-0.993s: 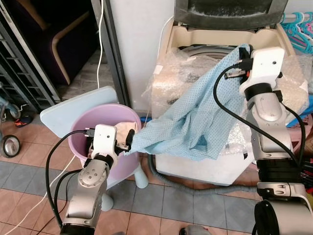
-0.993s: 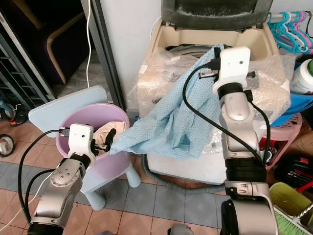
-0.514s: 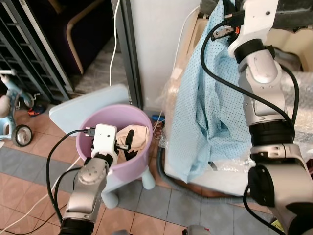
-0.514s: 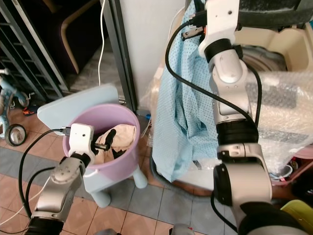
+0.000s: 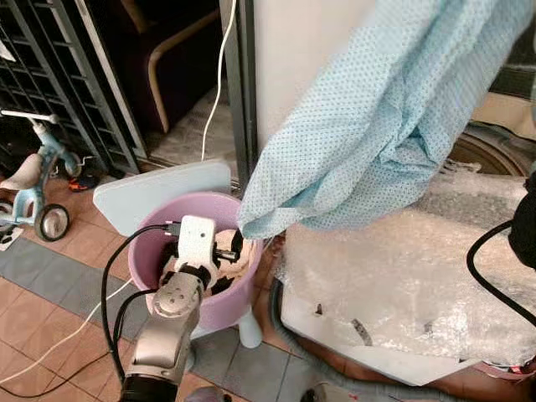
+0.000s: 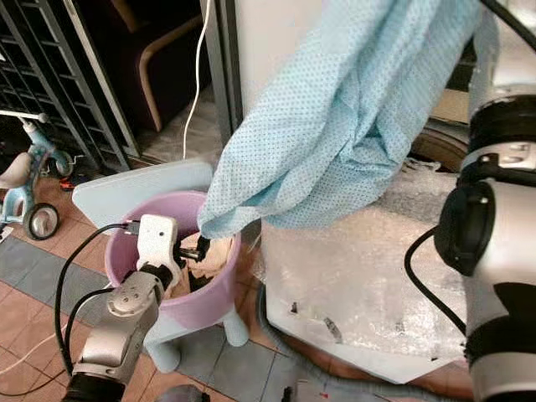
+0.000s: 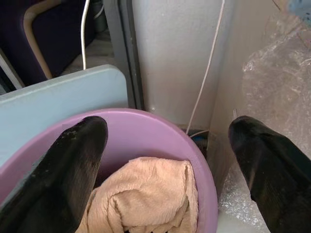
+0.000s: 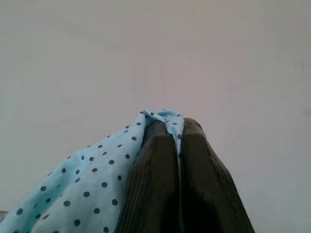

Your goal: Clothes washing

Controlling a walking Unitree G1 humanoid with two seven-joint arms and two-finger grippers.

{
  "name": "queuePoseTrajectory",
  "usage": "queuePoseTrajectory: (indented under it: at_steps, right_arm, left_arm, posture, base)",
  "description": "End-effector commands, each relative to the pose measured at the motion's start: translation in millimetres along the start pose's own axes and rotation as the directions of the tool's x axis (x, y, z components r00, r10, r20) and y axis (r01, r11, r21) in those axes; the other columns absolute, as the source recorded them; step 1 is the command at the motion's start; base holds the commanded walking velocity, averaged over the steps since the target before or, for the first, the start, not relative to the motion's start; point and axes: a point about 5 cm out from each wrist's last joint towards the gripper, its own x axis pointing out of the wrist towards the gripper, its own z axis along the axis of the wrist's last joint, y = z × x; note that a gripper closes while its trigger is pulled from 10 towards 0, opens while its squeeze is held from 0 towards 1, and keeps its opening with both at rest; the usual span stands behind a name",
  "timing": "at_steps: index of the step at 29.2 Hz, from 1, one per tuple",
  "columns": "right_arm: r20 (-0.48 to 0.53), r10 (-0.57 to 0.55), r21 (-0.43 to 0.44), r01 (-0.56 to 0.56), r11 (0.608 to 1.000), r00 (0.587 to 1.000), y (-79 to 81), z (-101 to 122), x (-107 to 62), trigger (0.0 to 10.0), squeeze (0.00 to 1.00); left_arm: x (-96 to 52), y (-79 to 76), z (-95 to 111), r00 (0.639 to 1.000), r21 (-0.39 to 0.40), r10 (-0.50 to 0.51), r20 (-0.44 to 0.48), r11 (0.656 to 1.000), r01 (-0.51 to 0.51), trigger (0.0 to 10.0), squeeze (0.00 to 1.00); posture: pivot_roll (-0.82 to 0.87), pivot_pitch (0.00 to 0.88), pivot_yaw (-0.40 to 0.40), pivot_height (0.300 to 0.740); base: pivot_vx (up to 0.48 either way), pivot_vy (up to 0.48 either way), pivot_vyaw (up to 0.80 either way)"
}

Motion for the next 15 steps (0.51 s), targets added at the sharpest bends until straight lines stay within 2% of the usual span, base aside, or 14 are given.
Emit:
queuePoseTrajectory:
  at_steps: [1,3,4,5,6,7,8,9,10,11,12,14,15]
  right_arm:
    - [-0.089,0.024,-0.038,-0.027,0.999,0.996,8.9,-25.7,-11.1,10.0,0.00]
    - [-0.149,0.031,-0.057,-0.040,0.998,0.988,9.0,-40.6,-17.8,10.0,0.00]
    - [-0.235,0.046,-0.045,-0.058,0.997,0.971,10.9,-58.4,-26.4,10.0,0.00]
    - [-0.397,0.075,-0.004,-0.084,0.996,0.915,14.4,-93.5,-48.2,10.0,0.00]
    - [-0.503,0.103,0.018,-0.109,0.994,0.858,17.2,-118.1,-67.2,10.0,0.00]
    - [-0.549,0.118,0.009,-0.135,0.991,0.828,19.1,-128.6,-76.5,10.0,0.00]
    - [-0.549,0.118,0.009,-0.135,0.991,0.828,19.1,-128.6,-76.5,10.0,0.00]
    - [-0.617,0.179,0.070,-0.172,0.983,0.766,27.7,-142.5,-90.4,10.0,0.00]
    - [-0.617,0.179,0.070,-0.172,0.983,0.766,27.7,-142.5,-90.4,10.0,0.00]
    - [-0.688,0.283,0.151,-0.249,0.957,0.668,40.5,-158.6,-110.9,10.0,1.00]
    - [-0.668,0.371,0.171,-0.352,0.920,0.645,49.4,-161.5,-119.4,10.0,1.00]
    - [-0.649,0.395,0.165,-0.386,0.908,0.650,51.7,-160.3,-120.0,10.0,1.00]
    - [-0.550,0.473,0.132,-0.488,0.863,0.688,60.1,-150.8,-119.4,10.0,1.00]
  left_arm:
    - [-1.9,8.8,0.2,1.000,0.013,0.024,0.001,1.000,-0.024,10.0,0.00]
    - [-1.5,8.2,0.2,1.000,0.015,0.020,0.000,1.000,-0.020,10.0,0.00]
    - [-1.3,7.8,0.1,1.000,0.016,0.018,-0.002,1.000,-0.018,10.0,0.00]
    - [-1.0,7.1,-0.1,1.000,0.016,0.014,-0.005,1.000,-0.013,10.0,0.00]
    - [-0.8,6.5,0.7,1.000,0.008,0.010,0.002,1.000,-0.010,10.0,0.00]
    - [-0.8,6.3,1.5,1.000,-0.001,0.009,0.011,1.000,-0.009,10.0,0.00]
    - [-0.8,6.3,1.5,1.000,-0.001,0.009,0.011,1.000,-0.009,10.0,0.00]
    - [-1.2,7.2,0.2,1.000,0.013,0.015,-0.004,1.000,-0.015,10.0,0.00]
    - [-1.2,7.2,0.2,1.000,0.013,0.015,-0.004,1.000,-0.015,10.0,0.00]
    - [-1.4,7.5,-0.7,1.000,0.017,0.015,-0.012,1.000,-0.015,10.0,0.00]
    - [-1.4,7.4,-0.9,1.000,0.016,0.010,-0.012,1.000,-0.010,10.0,0.00]
    - [-1.4,7.5,-1.0,1.000,0.017,0.010,-0.013,1.000,-0.009,10.0,0.00]
    - [-1.8,8.0,-1.8,1.000,0.023,0.013,-0.016,1.000,-0.012,10.0,0.00]
  posture:
    - [-0.06,0.000,0.027,0.740]
    - [-0.06,0.000,0.027,0.740]
    - [-0.06,0.000,0.031,0.740]
    - [-0.07,0.000,0.033,0.740]
    - [-0.07,0.000,0.033,0.740]
    - [-0.07,0.000,0.036,0.740]
    - [-0.07,0.000,0.036,0.740]
    - [-0.07,0.000,0.036,0.740]
    - [-0.07,0.000,0.036,0.740]
    - [-0.07,0.000,0.036,0.740]
    - [-0.07,0.000,0.036,0.740]
    - [-0.07,0.000,0.036,0.740]
    - [-0.06,0.000,0.027,0.740]
  base:
    - [0.000,0.000,0.00]
    - [0.000,0.000,0.00]
    - [0.000,0.000,0.00]
    - [0.000,0.000,0.00]
    - [0.000,0.000,0.00]
    - [0.000,0.000,0.00]
    - [0.000,0.000,0.00]
    - [0.000,0.000,0.00]
    - [0.000,0.000,0.00]
    - [0.000,0.000,0.00]
    - [0.000,0.000,0.00]
    - [0.000,0.000,0.00]
    - [0.000,0.000,0.00]
